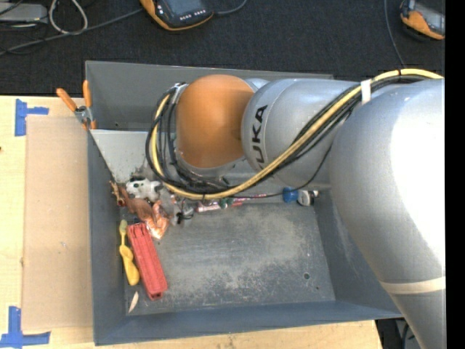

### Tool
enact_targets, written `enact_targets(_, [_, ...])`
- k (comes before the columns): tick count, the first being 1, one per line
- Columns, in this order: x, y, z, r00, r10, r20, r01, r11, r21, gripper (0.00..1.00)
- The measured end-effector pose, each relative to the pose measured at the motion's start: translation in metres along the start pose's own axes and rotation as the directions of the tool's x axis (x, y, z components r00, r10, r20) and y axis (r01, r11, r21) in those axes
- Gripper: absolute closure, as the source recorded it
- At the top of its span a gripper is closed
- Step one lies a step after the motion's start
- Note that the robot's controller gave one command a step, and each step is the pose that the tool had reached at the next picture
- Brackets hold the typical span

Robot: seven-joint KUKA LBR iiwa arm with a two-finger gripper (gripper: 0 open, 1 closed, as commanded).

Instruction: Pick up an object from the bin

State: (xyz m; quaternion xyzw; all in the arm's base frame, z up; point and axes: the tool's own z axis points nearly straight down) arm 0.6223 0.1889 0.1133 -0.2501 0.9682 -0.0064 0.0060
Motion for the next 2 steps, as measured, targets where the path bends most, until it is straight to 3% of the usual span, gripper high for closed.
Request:
enact_targets(1, [-0.010, 0.027, 0.003, 0.996, -0.088, -0.006, 0.088, 0.996, 0.010, 1.00])
enact_targets(2, [-0.004, 0.017, -0.013, 1.000, -0.012, -0.001, 0.012, 1.000, 0.001, 1.00])
